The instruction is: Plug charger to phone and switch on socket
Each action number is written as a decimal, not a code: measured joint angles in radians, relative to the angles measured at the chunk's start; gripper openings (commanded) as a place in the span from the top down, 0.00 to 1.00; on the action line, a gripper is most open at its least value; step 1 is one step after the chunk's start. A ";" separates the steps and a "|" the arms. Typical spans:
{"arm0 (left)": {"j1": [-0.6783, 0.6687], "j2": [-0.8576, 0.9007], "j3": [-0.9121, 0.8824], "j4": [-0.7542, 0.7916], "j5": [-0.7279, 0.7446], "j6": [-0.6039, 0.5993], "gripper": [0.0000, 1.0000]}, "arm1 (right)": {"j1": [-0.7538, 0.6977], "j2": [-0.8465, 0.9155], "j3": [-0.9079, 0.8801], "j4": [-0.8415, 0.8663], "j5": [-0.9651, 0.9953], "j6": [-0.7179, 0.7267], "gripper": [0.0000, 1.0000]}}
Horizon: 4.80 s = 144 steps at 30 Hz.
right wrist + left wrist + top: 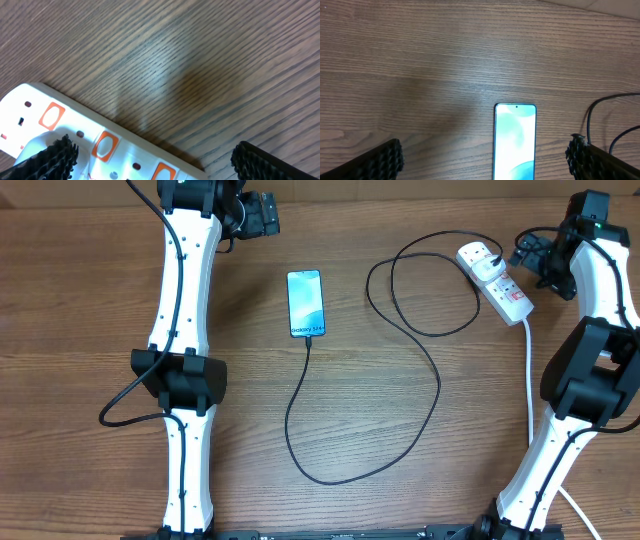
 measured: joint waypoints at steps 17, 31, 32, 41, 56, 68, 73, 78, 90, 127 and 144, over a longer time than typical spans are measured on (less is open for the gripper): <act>0.000 0.000 0.000 0.000 0.000 0.000 0.00 | 0.000 0.032 0.000 -0.027 0.001 0.027 0.00; 0.000 0.000 0.000 0.000 0.000 0.000 0.00 | -0.013 0.065 0.002 -0.041 -0.016 0.040 0.00; 0.000 0.000 0.000 0.000 0.000 0.000 0.00 | -0.014 0.065 0.002 -0.042 -0.023 0.040 0.00; 0.000 0.000 0.000 0.000 0.000 0.000 0.00 | -0.021 0.065 0.002 -0.056 -0.070 0.007 0.00; 0.000 0.000 0.000 0.000 0.000 0.000 0.00 | -0.011 0.077 0.002 0.011 -0.042 0.058 0.00; 0.000 0.000 0.000 0.000 0.000 0.000 0.01 | -0.015 0.078 0.009 -0.035 -0.081 0.063 0.00; 0.000 0.000 0.000 0.000 0.000 0.000 0.00 | -0.018 0.078 0.013 -0.049 -0.092 0.064 0.00; 0.000 0.000 0.000 0.000 0.000 0.000 0.00 | -0.019 0.077 0.009 -0.050 -0.105 0.060 0.00; 0.000 0.000 0.000 0.000 0.000 0.000 0.00 | -0.019 0.056 -0.032 -0.068 -0.137 0.058 0.00; 0.000 0.000 0.000 0.000 0.000 0.000 0.00 | 0.249 -1.113 -0.199 -0.732 -0.123 0.035 0.00; 0.000 0.000 0.000 0.000 0.000 0.000 0.00 | 0.249 -1.076 -0.259 -0.725 -0.167 0.032 0.00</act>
